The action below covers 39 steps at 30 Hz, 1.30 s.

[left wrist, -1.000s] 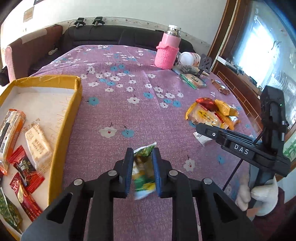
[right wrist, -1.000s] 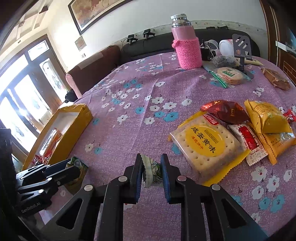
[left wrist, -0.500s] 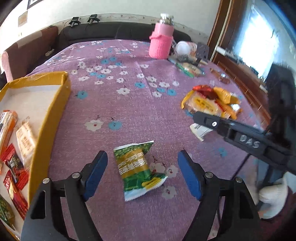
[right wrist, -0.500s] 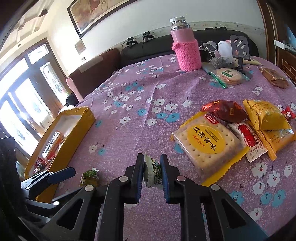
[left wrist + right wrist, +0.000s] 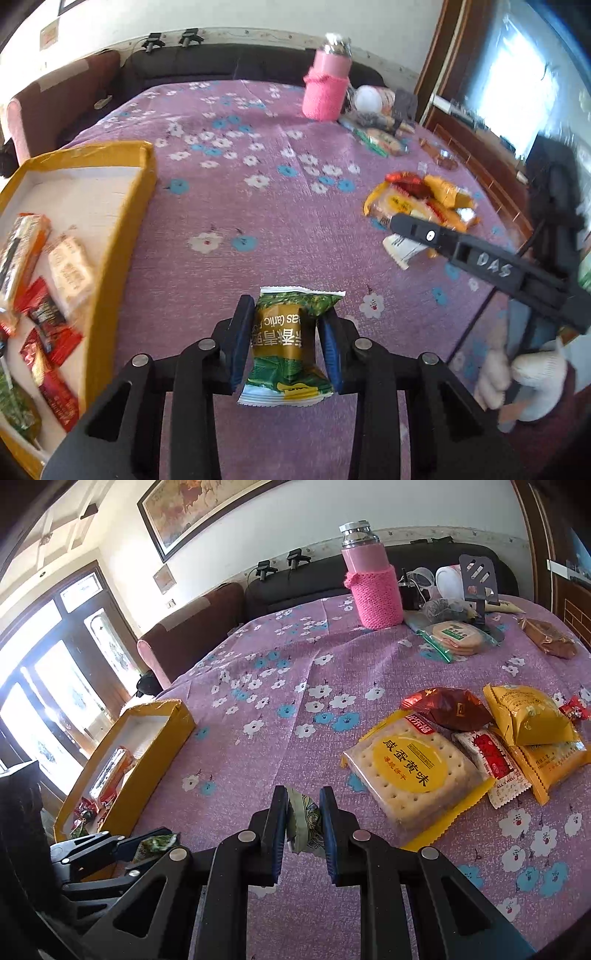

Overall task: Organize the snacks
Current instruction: 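Carry both pea packets to the tray and release them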

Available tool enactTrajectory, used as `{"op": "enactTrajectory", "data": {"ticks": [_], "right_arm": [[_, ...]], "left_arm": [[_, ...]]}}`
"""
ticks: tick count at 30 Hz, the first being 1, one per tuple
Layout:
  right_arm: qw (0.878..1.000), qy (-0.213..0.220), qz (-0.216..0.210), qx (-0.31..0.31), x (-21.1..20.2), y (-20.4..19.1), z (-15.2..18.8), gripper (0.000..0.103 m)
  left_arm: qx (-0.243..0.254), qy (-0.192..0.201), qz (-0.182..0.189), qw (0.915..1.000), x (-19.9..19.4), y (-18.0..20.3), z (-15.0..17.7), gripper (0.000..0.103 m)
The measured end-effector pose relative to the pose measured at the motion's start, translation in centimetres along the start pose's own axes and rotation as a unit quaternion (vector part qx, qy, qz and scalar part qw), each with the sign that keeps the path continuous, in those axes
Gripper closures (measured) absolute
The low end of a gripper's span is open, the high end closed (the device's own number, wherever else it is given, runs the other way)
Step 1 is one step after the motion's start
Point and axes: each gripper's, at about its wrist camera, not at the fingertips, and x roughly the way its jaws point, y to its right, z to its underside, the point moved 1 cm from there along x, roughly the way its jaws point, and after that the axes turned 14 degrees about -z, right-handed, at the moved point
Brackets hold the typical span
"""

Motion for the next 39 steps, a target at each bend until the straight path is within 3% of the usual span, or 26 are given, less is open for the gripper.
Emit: {"op": "enactTrajectory", "data": {"ticks": [4, 9, 14, 18, 27, 32, 37, 39], "right_arm": [[1.0, 0.007, -0.002, -0.005, -0.1, -0.4, 0.1, 0.085], [1.0, 0.008, -0.006, -0.009, -0.2, -2.0, 0.1, 0.085], [0.998, -0.007, -0.056, -0.001, -0.1, -5.6, -0.4, 0.086], [0.995, -0.025, -0.086, -0.031, 1.1, -10.6, -1.8, 0.086], [0.985, -0.095, -0.115, -0.09, 9.0, -20.2, -1.9, 0.086], [0.981, -0.132, -0.109, -0.093, 14.1, -22.2, -1.3, 0.086], [0.978, -0.157, -0.107, -0.089, 17.9, -22.9, -1.1, 0.086], [0.975, -0.165, -0.115, -0.092, 19.2, -23.2, -1.1, 0.082]], "left_arm": [[-0.042, 0.032, 0.01, 0.9986, -3.9, -3.9, -0.1, 0.071], [-0.086, 0.07, -0.012, 0.9938, -8.4, -10.0, 0.1, 0.071], [-0.133, 0.072, -0.024, 0.9883, -9.2, -15.8, 0.0, 0.071], [-0.153, 0.064, -0.037, 0.9854, -8.3, -18.8, 0.1, 0.071], [-0.172, 0.021, -0.035, 0.9842, -4.7, -21.8, 1.0, 0.071], [-0.166, -0.008, -0.051, 0.9848, -2.9, -22.2, 2.0, 0.071], [-0.17, -0.012, -0.055, 0.9838, -2.9, -22.7, 2.5, 0.068], [-0.17, -0.007, -0.055, 0.9839, -3.2, -22.8, 2.5, 0.058]]}}
